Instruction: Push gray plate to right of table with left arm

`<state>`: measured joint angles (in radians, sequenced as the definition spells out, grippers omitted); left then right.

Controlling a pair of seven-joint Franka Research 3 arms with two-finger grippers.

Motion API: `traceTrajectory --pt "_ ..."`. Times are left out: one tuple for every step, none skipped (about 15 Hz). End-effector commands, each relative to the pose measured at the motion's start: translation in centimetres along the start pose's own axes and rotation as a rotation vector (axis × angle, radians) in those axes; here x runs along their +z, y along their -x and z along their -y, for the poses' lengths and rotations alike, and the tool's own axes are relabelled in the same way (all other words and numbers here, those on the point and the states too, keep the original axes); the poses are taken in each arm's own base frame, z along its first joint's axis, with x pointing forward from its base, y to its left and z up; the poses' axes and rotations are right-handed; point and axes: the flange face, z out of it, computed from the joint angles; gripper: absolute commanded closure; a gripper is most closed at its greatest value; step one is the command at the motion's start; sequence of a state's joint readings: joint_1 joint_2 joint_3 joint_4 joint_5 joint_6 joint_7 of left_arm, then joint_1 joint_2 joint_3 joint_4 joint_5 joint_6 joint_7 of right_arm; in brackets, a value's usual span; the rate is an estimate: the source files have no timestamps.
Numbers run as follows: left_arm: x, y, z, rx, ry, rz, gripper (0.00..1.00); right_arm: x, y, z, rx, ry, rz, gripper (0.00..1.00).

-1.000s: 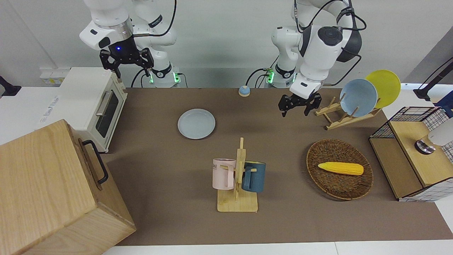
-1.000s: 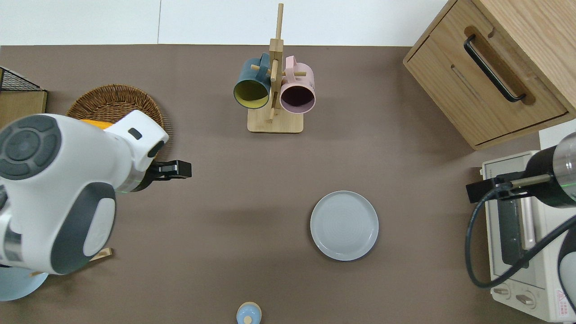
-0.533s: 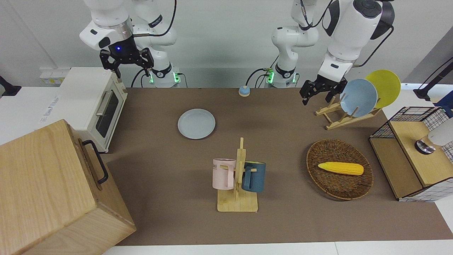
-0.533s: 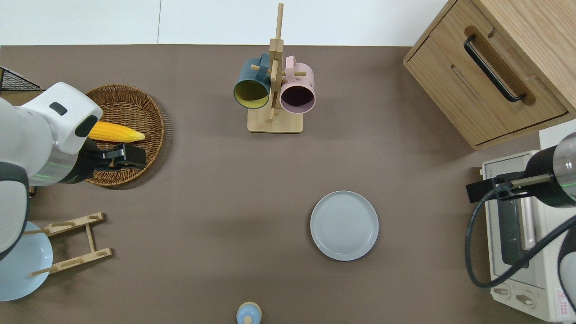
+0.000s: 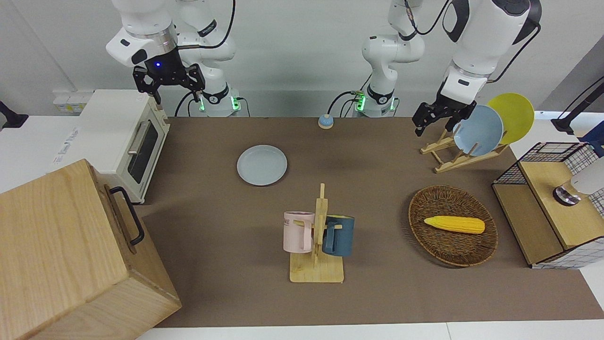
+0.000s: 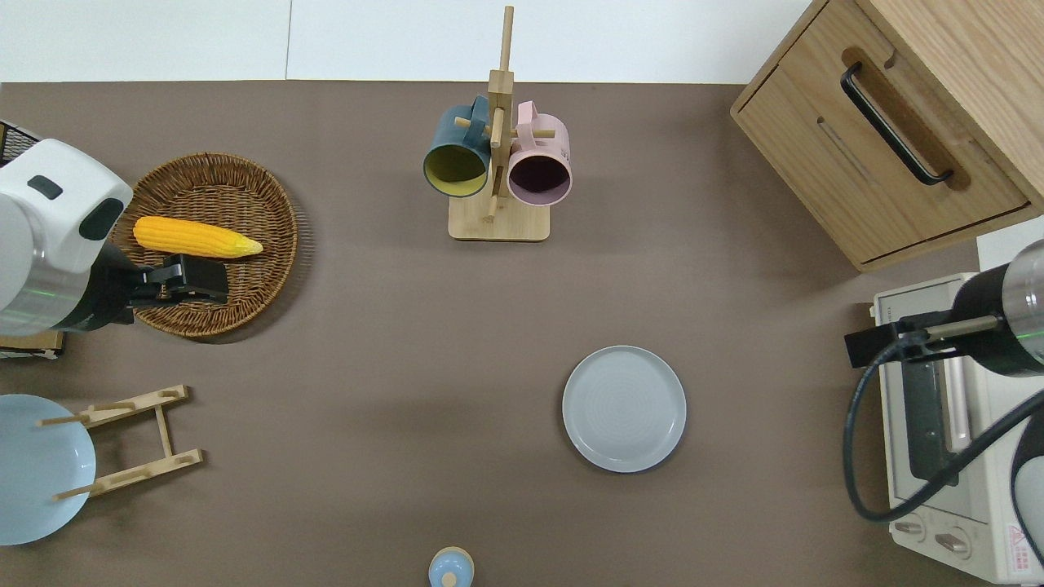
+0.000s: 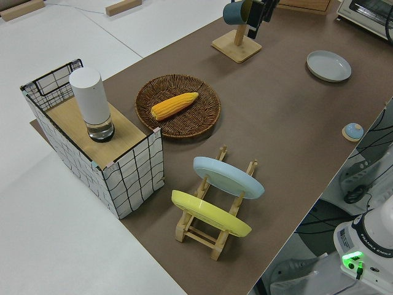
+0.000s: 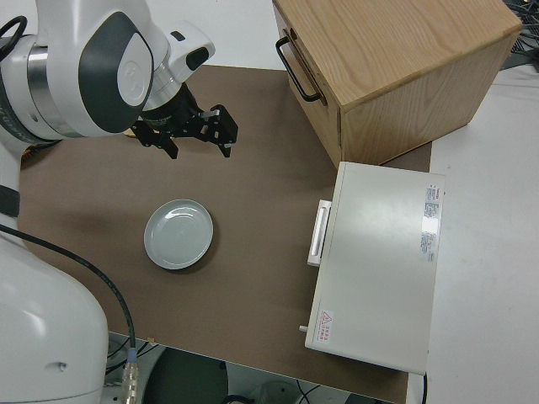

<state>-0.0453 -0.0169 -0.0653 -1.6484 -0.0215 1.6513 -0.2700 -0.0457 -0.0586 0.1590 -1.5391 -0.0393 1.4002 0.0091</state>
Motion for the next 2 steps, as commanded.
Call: traceTrajectory --pt "-0.53 -0.1 0.17 0.011 -0.018 -0.003 0.0 -0.2 0.48 -0.11 -0.004 0.002 0.006 0.005" --pt "-0.53 -0.12 0.25 0.001 -0.018 -0.004 0.0 -0.2 0.48 -0.09 -0.004 0.001 0.006 0.005"
